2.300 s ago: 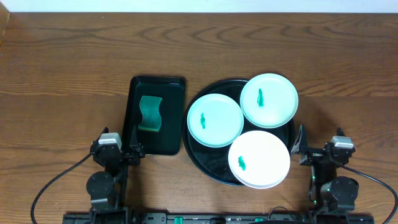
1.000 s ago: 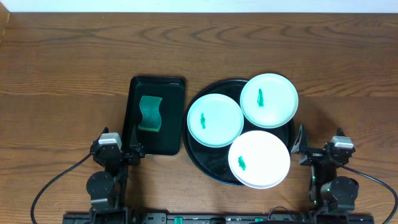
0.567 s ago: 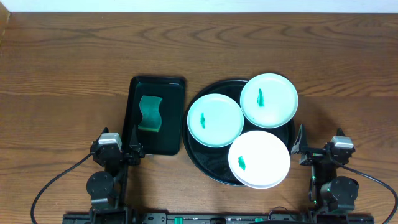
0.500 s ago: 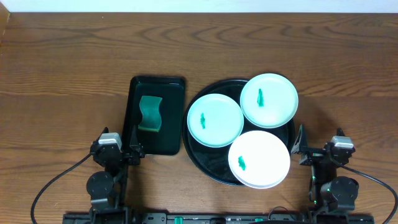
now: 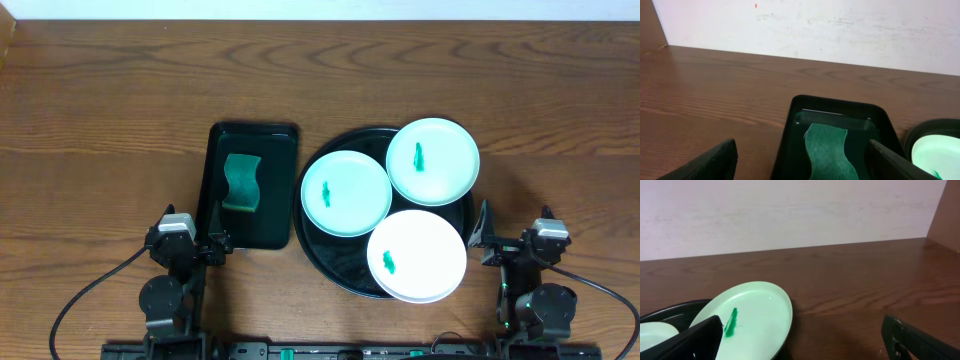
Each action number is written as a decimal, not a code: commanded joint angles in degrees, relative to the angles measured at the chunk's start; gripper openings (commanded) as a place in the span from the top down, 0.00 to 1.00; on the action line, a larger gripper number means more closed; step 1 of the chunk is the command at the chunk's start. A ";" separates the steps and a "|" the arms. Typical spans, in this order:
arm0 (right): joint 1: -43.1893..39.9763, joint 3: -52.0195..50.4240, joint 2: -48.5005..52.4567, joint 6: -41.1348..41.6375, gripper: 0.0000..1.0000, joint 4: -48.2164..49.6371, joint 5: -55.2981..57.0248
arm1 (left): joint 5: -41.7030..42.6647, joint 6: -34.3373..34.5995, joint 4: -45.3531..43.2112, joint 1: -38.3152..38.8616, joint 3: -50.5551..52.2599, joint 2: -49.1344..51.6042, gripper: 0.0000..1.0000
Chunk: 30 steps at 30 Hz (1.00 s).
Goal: Clean dirty plates on tray and stack at the side
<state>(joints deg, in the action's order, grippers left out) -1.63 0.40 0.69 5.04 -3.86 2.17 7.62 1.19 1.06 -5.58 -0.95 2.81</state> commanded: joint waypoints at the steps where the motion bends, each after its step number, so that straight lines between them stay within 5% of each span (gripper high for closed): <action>1: 0.50 -0.09 -0.31 0.48 0.01 -0.22 0.15 | 2.23 -0.96 2.14 -0.20 0.72 0.11 0.19; 18: 0.50 0.02 -0.31 0.70 0.01 4.52 -2.73 | 2.23 -0.96 2.14 -0.20 0.72 0.11 0.19; 30: 0.50 16.22 0.17 -0.59 0.01 -9.70 -3.74 | 2.23 -0.96 2.14 -0.20 0.72 0.11 0.19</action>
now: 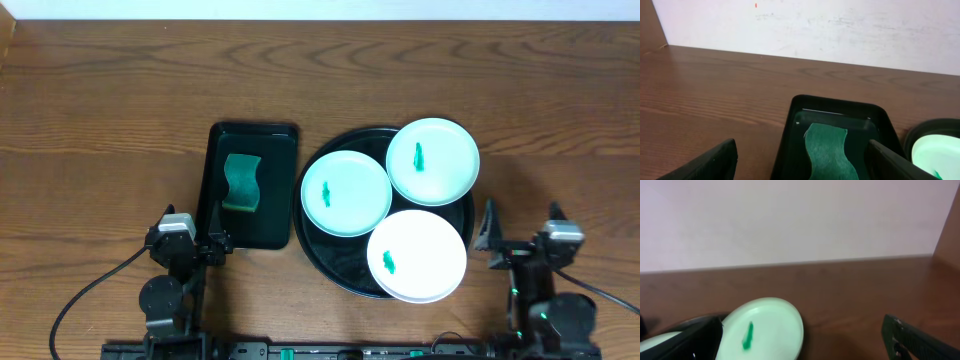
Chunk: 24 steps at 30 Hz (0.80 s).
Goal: Clean dirty plates on tray and stack at the side
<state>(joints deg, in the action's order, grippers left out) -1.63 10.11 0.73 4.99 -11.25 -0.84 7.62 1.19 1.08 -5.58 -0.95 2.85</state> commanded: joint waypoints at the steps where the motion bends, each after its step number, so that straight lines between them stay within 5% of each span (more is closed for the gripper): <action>1: 0.50 8.44 0.68 -0.55 0.01 -3.91 -0.72 | 2.23 -0.96 2.12 -0.20 0.72 0.07 0.19; 24: 0.50 50.42 38.36 -2.14 0.01 -31.56 -6.12 | 2.23 -0.96 2.12 -0.20 0.72 0.07 0.19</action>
<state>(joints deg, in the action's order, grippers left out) -1.63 55.05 35.94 4.58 -40.66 -6.17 7.62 1.19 1.08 -5.58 -0.95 2.90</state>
